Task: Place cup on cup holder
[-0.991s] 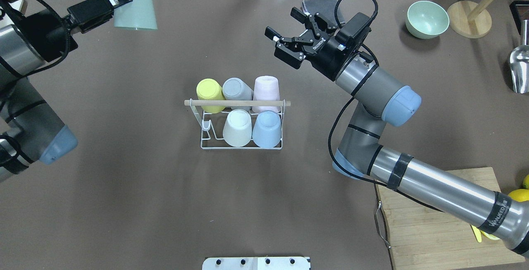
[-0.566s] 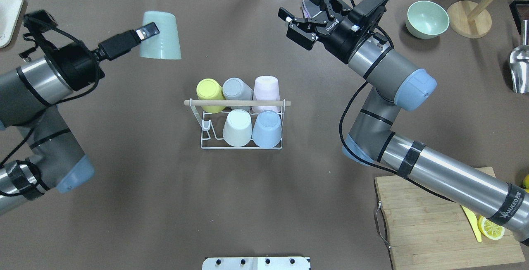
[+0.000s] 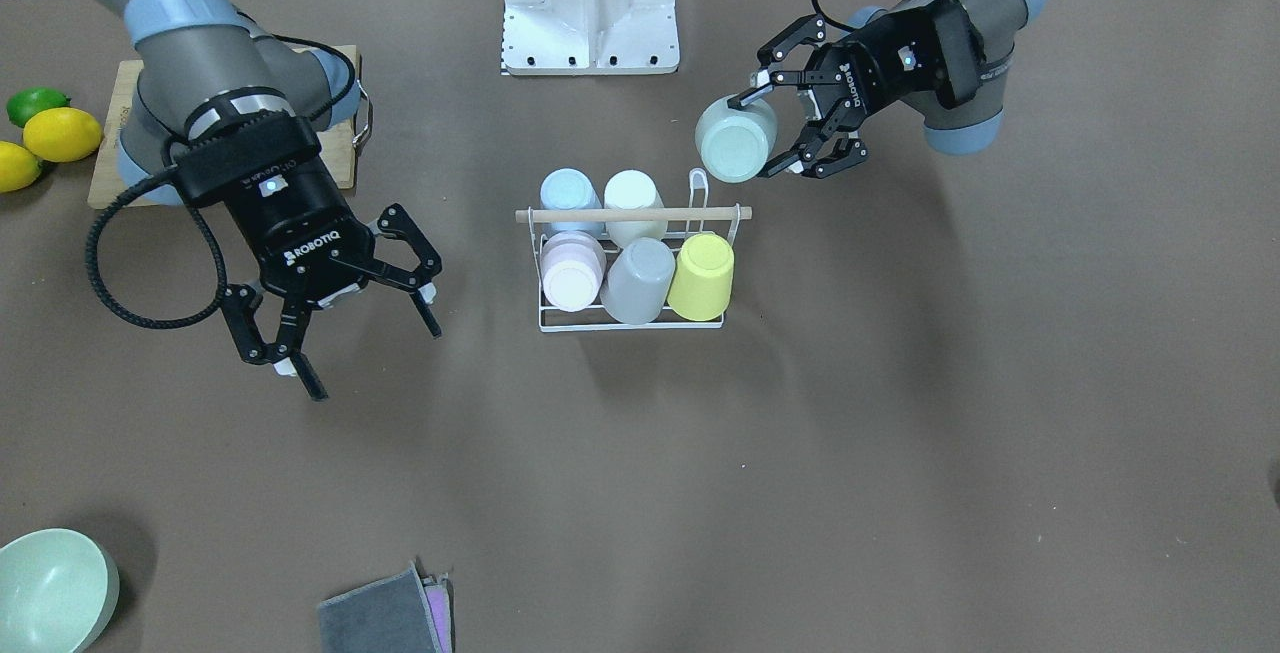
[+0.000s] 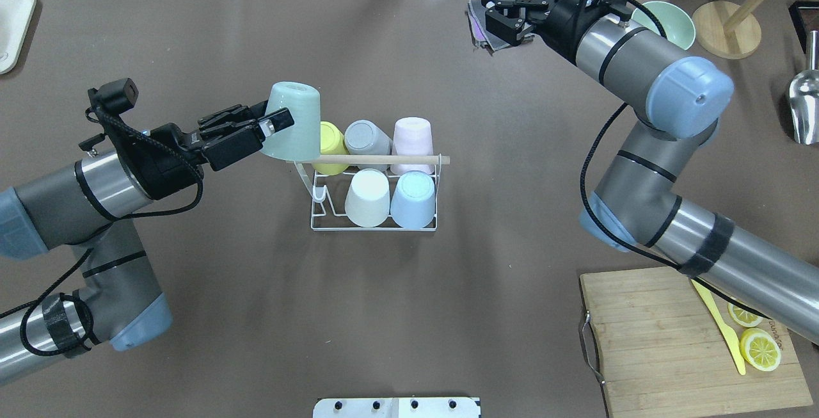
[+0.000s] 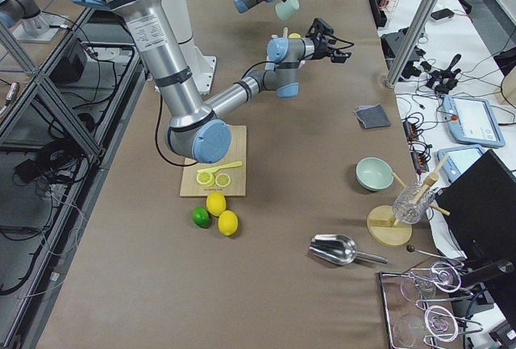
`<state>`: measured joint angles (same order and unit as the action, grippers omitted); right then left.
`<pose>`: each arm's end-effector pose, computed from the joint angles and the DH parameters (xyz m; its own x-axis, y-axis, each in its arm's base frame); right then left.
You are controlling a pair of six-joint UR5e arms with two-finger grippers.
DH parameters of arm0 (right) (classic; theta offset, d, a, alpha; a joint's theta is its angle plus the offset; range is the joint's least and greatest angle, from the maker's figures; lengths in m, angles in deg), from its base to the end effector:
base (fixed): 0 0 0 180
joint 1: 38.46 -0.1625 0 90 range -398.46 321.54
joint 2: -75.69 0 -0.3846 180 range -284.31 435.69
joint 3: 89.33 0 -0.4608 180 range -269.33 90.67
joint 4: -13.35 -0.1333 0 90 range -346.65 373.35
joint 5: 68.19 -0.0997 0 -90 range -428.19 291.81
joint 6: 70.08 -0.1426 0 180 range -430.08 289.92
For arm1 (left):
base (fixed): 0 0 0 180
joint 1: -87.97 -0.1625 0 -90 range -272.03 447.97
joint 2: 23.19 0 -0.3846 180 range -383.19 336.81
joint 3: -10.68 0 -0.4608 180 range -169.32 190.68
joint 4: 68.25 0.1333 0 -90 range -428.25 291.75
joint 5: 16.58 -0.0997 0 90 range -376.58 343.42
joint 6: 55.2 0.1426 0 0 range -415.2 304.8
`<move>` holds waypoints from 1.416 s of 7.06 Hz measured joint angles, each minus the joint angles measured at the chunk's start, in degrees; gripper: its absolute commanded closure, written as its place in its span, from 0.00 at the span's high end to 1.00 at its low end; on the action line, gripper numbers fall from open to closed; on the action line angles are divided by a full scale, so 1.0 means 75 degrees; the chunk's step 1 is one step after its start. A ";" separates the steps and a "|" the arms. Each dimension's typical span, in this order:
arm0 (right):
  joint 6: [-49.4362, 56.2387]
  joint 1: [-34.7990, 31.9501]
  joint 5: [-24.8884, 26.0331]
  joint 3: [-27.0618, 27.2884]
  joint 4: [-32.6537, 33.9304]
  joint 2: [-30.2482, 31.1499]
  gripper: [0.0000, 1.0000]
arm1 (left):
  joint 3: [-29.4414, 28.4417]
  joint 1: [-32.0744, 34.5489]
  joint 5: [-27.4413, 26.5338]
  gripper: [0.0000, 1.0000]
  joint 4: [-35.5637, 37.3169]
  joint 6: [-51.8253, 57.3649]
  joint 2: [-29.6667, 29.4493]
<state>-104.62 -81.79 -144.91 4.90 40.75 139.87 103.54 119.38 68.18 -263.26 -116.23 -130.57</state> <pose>-0.3955 -0.6014 0.1719 0.6686 -0.4715 0.5751 -0.5010 0.2860 0.8168 0.4406 -0.4405 0.2067 -0.1487 0.6560 -0.7400 0.7483 0.5639 0.3494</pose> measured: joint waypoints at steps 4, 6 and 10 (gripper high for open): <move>0.0025 -0.0208 -0.0824 0.2693 0.5238 0.1192 1.00 | -0.0030 -0.0475 -0.0423 0.00 -0.0006 0.0260 -0.0019; 0.0192 -0.0921 -0.2007 0.2958 0.7210 0.1187 1.00 | -0.0229 -0.0665 -0.0919 0.00 0.0004 0.0269 -0.0085; 0.1437 -0.2748 -0.4422 0.2786 0.9544 0.1438 1.00 | -0.0686 -0.0865 -0.1375 0.00 -0.0004 0.0361 -0.0277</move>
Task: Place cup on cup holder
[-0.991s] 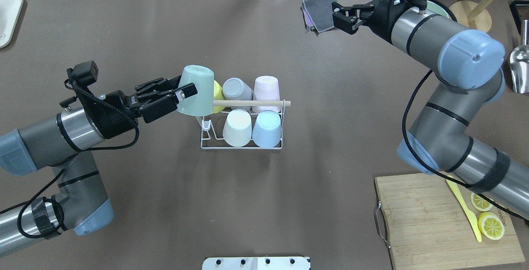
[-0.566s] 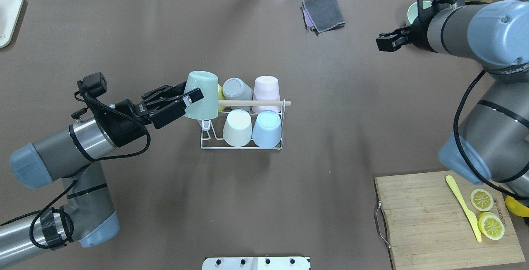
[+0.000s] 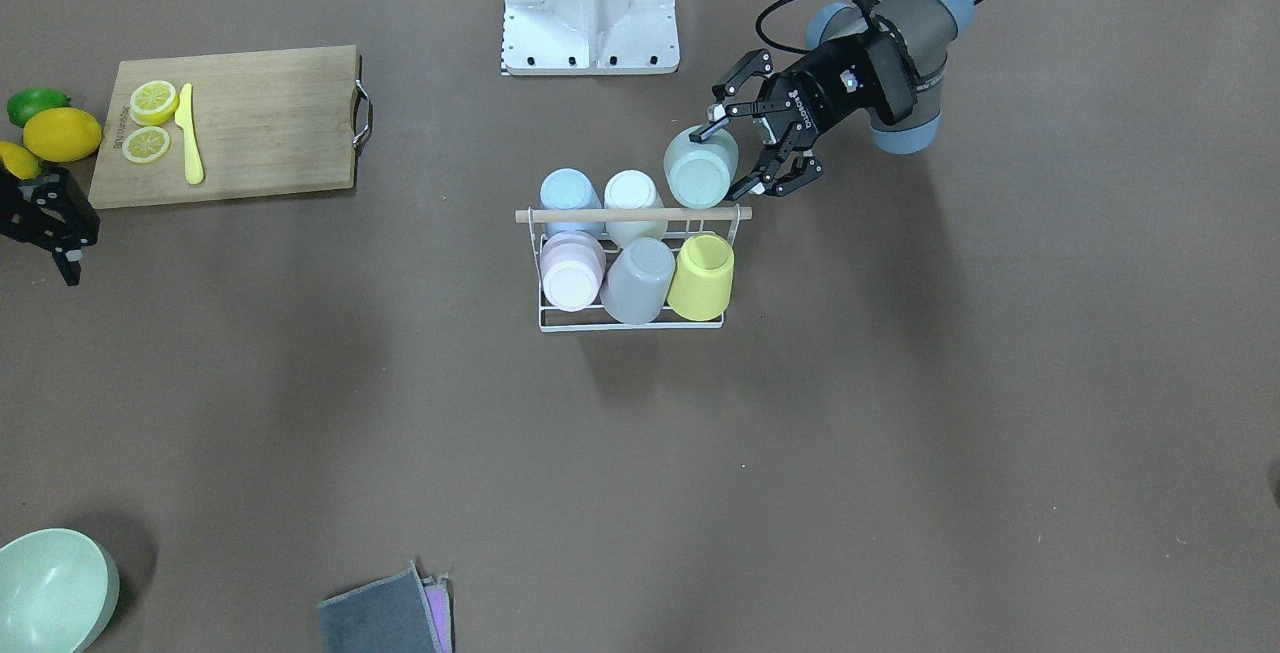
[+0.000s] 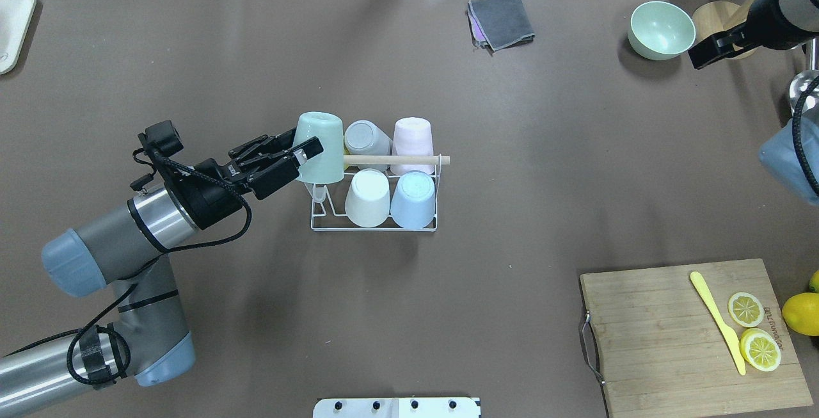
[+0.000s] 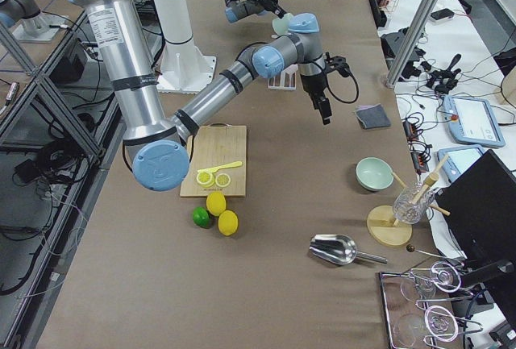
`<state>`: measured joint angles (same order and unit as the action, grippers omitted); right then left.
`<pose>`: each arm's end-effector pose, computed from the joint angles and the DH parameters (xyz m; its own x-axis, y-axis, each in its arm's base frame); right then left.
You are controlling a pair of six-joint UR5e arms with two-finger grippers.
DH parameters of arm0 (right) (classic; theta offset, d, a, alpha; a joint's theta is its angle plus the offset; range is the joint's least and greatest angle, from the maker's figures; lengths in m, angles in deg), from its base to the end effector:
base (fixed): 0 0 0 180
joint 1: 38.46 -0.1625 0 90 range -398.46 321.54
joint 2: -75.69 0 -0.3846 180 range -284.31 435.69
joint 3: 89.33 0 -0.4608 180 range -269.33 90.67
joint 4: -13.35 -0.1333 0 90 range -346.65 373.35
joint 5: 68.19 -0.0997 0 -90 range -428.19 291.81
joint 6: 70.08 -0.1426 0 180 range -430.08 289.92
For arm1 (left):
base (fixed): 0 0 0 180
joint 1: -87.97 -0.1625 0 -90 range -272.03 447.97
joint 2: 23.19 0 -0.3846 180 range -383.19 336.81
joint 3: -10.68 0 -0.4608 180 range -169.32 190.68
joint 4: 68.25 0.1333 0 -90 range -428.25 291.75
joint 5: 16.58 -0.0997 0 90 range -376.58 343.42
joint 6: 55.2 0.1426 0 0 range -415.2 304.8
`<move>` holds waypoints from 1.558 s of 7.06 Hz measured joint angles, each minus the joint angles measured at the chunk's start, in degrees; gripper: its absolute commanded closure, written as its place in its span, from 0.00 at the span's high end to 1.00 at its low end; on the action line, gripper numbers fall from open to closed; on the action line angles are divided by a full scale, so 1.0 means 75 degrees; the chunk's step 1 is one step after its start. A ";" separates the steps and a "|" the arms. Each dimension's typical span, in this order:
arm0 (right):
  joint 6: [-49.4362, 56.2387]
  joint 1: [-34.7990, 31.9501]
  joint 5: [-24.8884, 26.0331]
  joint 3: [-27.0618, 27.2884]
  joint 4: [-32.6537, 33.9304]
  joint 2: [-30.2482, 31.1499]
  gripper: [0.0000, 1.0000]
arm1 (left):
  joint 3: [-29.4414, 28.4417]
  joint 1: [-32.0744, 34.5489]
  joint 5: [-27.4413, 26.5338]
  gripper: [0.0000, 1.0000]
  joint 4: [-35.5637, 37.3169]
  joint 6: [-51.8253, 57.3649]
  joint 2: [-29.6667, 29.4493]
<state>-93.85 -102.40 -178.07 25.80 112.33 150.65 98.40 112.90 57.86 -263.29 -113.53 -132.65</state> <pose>-0.1903 -0.5822 0.2998 0.8538 -0.2131 0.4750 0.0346 0.9336 0.3567 0.5003 -0.4217 0.2314 -0.0903 0.5997 -0.7951 0.7746 0.5441 0.3225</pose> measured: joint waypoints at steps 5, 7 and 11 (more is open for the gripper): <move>0.0783 -0.1750 -0.2197 -0.0380 0.0208 0.1472 1.00 | -0.0090 -0.0154 -0.0024 0.00 -0.0063 -0.0001 0.0078; 0.2182 -0.2757 -0.3112 -0.0985 0.0208 0.2021 1.00 | -0.0109 -0.0159 -0.0102 0.00 -0.0083 0.0007 0.0072; 0.2706 -0.3060 -0.3416 -0.1907 -0.0085 0.2161 1.00 | -0.0154 -0.0176 -0.0483 0.00 -0.0089 0.0102 0.0023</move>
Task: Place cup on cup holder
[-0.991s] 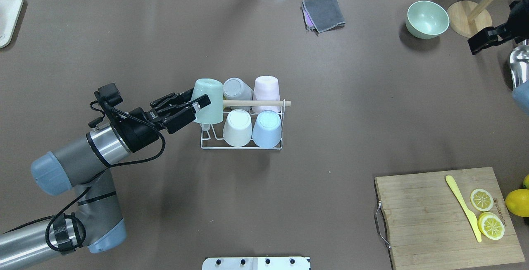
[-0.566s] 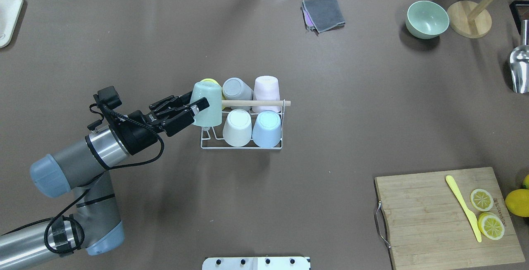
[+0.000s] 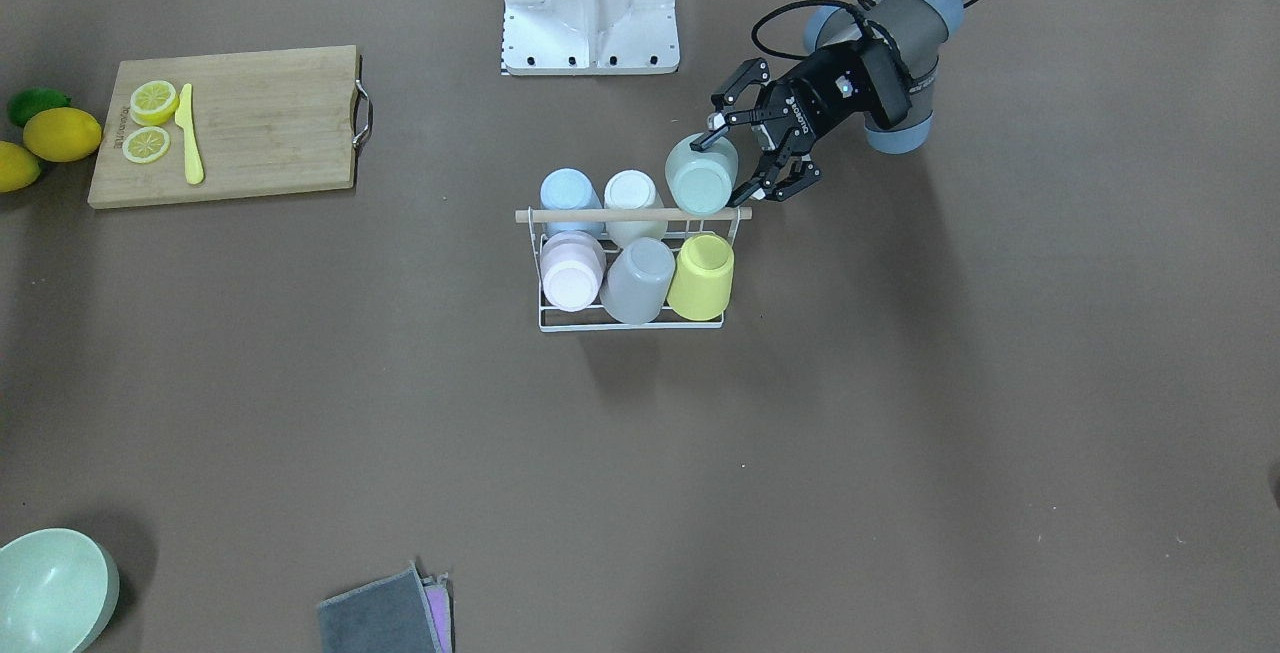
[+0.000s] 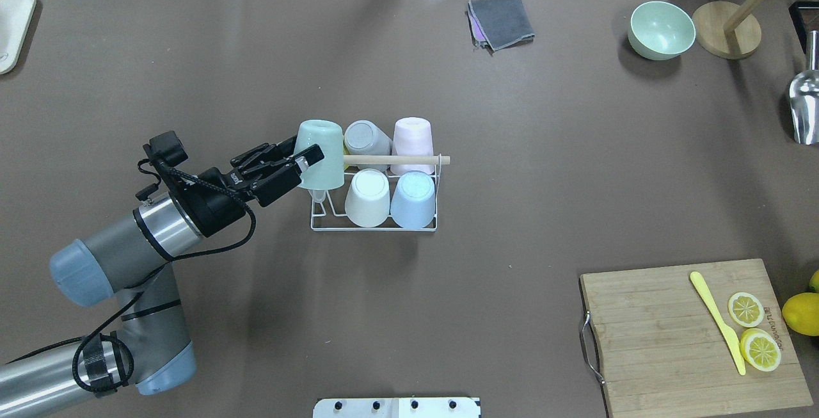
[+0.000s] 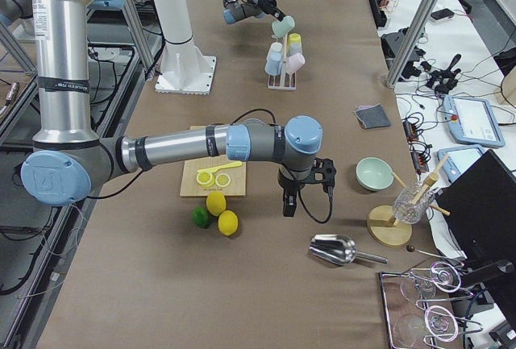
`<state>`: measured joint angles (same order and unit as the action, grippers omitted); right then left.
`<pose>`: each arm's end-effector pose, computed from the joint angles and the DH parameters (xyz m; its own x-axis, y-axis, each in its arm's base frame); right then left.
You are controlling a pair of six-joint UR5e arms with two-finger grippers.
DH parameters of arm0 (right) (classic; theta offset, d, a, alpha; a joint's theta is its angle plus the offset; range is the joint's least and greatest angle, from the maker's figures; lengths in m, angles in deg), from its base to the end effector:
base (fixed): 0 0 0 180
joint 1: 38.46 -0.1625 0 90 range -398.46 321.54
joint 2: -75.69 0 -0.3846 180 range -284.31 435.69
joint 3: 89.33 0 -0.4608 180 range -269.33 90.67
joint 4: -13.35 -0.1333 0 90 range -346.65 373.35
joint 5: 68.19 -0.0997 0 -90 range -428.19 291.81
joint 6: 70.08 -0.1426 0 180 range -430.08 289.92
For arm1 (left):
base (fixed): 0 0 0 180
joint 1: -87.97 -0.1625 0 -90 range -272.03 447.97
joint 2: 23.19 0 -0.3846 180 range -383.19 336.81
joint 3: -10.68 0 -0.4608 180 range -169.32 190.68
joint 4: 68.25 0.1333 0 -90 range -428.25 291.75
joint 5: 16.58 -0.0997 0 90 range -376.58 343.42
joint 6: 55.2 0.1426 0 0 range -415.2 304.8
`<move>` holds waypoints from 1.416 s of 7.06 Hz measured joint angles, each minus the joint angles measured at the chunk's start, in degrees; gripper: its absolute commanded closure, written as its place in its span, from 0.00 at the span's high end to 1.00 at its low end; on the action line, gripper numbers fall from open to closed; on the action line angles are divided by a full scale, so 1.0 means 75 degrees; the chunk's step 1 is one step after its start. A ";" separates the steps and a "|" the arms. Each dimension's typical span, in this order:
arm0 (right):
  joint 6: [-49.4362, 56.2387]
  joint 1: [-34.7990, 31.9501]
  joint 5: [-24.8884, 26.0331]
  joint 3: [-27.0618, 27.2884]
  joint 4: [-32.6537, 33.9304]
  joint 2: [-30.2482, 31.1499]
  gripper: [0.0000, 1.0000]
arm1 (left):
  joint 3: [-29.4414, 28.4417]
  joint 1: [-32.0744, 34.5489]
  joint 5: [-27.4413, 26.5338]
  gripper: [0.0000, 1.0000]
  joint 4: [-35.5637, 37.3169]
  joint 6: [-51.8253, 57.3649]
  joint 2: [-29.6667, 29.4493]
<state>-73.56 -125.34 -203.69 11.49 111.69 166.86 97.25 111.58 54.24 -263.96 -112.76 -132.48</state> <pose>0.0017 -0.5493 0.5674 0.7010 0.0063 0.7131 0.0119 0.9997 -0.0205 0.5077 -0.4185 0.2441 -0.0644 0.5811 -0.8113 0.7930 0.5233 0.3119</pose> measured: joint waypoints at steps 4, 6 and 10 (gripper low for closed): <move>0.0032 -0.0114 -0.0460 -0.0423 -0.1202 0.0471 1.00 | -0.0219 -0.0053 -0.0125 0.00 -0.0004 0.0228 -0.0001; 0.0024 -0.0254 -0.0491 -0.0394 -0.1240 0.0494 1.00 | -0.0237 -0.0078 -0.0221 0.98 -0.0032 0.0220 -0.0012; -0.0005 -0.0347 -0.0496 -0.0373 -0.1241 0.0489 1.00 | -0.0395 -0.0158 -0.0585 0.98 -0.0760 0.0119 -0.0004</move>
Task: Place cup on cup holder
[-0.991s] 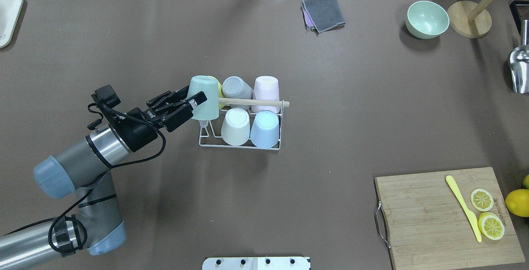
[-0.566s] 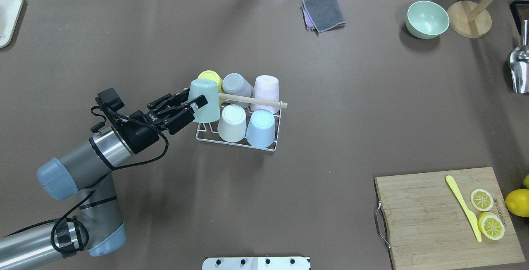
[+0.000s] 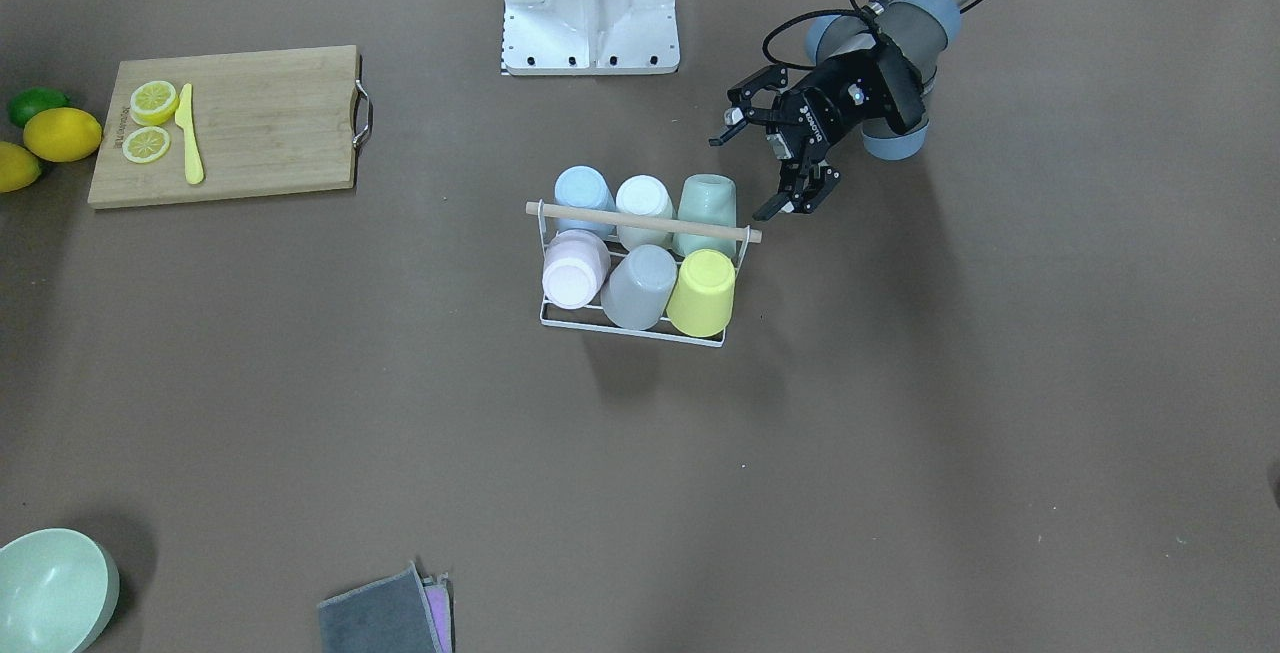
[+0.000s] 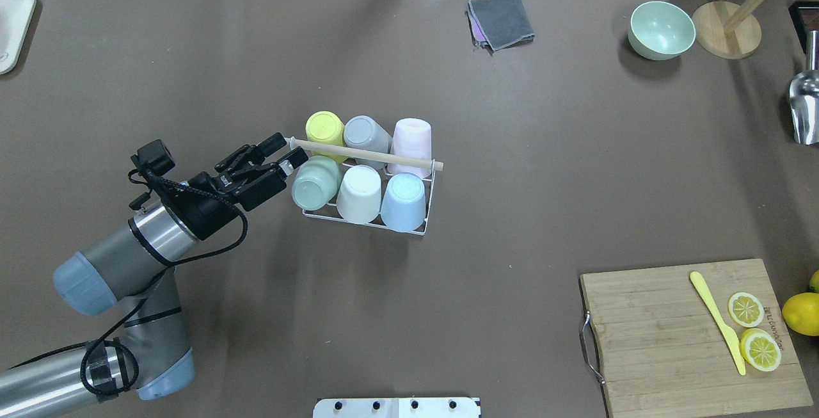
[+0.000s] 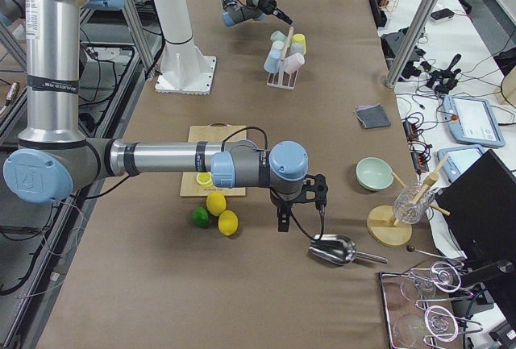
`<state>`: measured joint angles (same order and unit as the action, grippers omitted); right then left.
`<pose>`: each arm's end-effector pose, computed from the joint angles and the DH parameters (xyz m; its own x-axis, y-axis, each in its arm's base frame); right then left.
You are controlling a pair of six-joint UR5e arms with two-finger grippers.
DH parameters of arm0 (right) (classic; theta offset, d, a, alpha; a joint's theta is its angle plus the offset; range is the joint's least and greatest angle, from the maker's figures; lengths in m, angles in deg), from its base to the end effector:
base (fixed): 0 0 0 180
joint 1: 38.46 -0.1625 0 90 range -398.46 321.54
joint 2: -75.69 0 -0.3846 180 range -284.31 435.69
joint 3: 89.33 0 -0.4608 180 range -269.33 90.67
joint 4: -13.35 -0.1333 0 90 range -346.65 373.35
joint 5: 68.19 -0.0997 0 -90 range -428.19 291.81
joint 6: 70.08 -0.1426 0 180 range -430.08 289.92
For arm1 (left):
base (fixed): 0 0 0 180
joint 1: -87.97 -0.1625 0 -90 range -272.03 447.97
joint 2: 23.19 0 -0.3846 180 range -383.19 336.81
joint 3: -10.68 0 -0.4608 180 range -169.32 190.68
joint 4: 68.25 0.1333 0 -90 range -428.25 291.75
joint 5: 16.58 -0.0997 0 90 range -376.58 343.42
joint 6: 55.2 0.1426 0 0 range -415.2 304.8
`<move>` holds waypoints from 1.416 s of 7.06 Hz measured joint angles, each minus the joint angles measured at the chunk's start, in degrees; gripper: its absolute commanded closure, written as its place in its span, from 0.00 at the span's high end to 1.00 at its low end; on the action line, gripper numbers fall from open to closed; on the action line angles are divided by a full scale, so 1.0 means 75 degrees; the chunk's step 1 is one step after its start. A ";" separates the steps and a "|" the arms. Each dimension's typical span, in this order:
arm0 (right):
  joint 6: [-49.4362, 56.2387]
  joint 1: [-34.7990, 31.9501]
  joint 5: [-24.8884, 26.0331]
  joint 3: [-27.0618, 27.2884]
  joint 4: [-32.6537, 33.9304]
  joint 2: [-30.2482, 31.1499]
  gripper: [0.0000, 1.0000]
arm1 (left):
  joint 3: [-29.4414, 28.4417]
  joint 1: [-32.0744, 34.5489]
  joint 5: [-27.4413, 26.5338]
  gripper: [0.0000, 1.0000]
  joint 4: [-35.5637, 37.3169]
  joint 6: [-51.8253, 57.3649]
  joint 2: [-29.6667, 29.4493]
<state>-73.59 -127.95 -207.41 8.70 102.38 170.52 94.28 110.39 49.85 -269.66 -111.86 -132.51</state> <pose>0.0206 -0.5341 0.6057 0.6520 0.0003 0.7583 -0.0311 0.9992 0.0263 0.5080 -0.4155 0.2664 -0.0756 0.5761 -0.8138 0.8336 0.4844 0.2655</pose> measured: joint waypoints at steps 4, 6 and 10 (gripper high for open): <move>0.0030 -0.0029 0.0016 0.0037 0.0011 0.0019 1.00 | 0.0052 0.0513 0.0160 0.98 0.0230 0.0081 0.0039; 0.0034 -0.0049 0.0068 0.0137 0.0053 0.0031 1.00 | -0.0308 0.1617 0.0992 0.98 0.0883 0.0017 0.0046; 0.0020 -0.0117 0.0040 0.0160 0.0115 0.0060 1.00 | -0.1112 0.3384 0.2350 0.98 0.3356 0.0048 -0.0069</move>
<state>-73.44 -128.83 -207.11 9.89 103.24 170.97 85.95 135.77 67.47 -244.49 -111.51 -133.03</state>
